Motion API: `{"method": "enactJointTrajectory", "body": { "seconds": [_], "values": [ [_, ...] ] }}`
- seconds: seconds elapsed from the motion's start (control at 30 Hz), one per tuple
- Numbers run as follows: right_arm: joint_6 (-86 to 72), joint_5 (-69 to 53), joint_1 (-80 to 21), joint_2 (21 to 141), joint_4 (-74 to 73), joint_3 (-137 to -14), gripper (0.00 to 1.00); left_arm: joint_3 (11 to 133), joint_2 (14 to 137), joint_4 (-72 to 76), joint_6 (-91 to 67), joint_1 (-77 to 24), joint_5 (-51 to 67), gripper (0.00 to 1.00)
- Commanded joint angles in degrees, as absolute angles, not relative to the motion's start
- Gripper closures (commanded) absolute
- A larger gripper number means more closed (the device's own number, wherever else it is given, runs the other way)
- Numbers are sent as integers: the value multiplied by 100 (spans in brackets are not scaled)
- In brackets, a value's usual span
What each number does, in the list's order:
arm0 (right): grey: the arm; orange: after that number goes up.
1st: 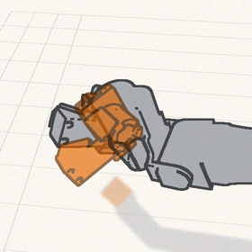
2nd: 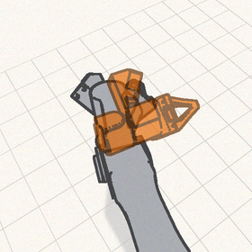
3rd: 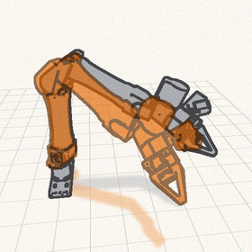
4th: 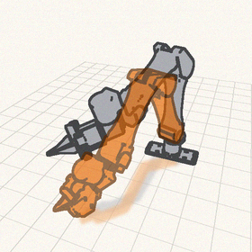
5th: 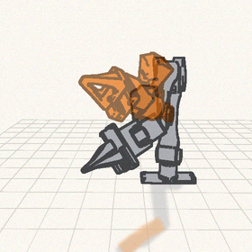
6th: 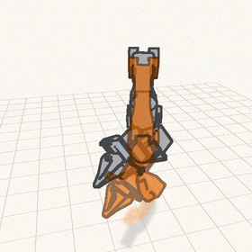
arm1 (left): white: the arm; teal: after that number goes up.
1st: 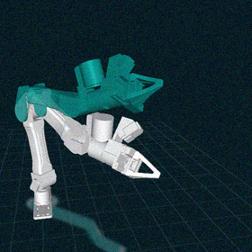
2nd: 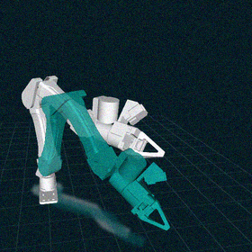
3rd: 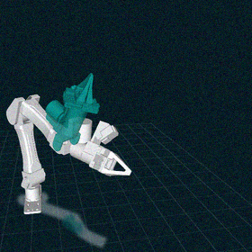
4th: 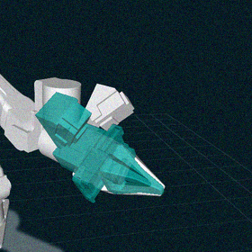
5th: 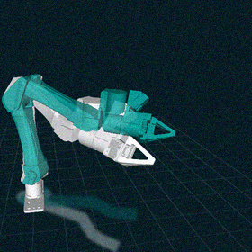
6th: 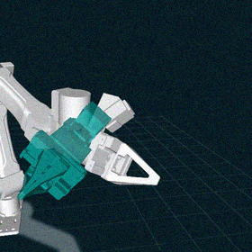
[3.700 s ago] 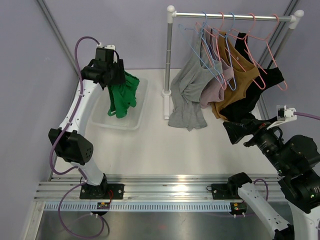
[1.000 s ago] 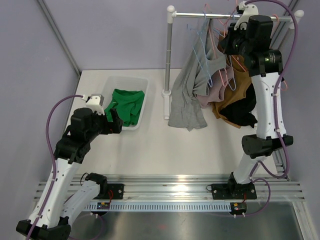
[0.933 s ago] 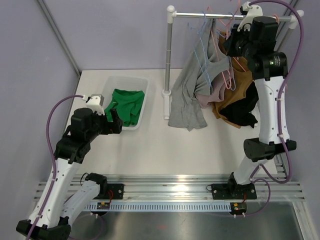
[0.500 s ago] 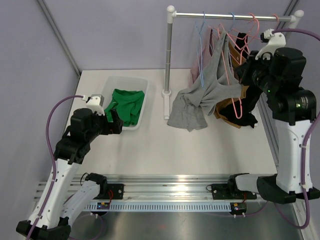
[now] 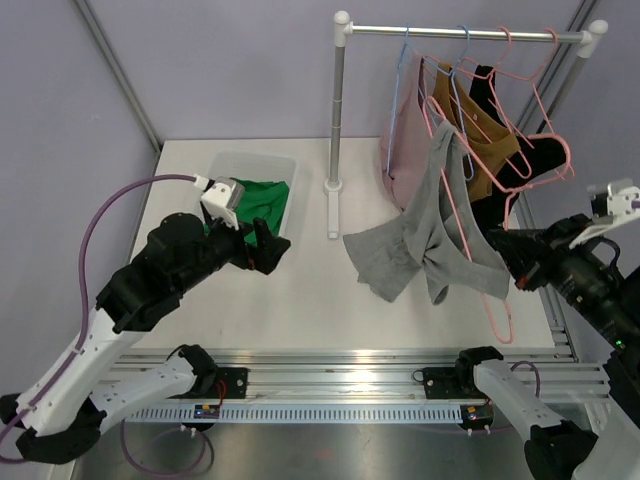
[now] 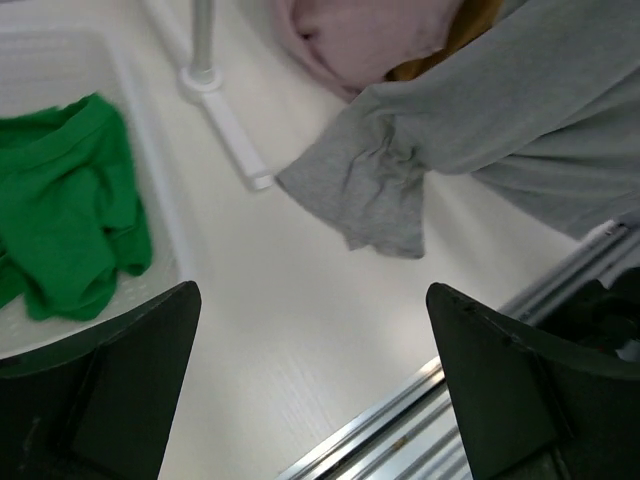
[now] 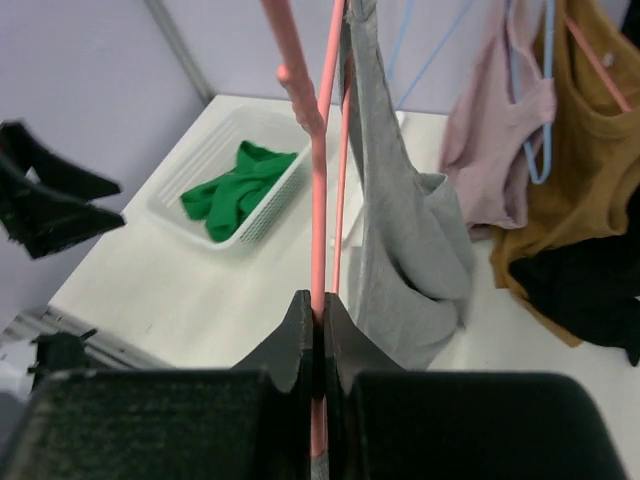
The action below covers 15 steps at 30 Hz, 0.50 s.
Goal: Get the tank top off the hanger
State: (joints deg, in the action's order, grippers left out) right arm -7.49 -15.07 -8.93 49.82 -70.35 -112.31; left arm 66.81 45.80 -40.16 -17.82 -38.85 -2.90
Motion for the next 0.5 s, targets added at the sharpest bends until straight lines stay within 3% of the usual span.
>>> {"method": "enactJointTrajectory", "body": {
  "seconds": [0.0, 0.2, 0.47],
  "values": [
    [-870, -2399, -1028, 4739, -7040, -10681, 100, 7232, 4833, -3228, -2021, -5031, -1124, 1],
    [-782, -2715, -1538, 4351, -7067, -9863, 100, 7506, 5413, -1884, -1434, -6265, -1643, 1],
    [-826, -3155, -1767, 4271, -6943, -9431, 100, 7611, 6239, -765, -976, -6381, -1240, 1]
  ]
}}
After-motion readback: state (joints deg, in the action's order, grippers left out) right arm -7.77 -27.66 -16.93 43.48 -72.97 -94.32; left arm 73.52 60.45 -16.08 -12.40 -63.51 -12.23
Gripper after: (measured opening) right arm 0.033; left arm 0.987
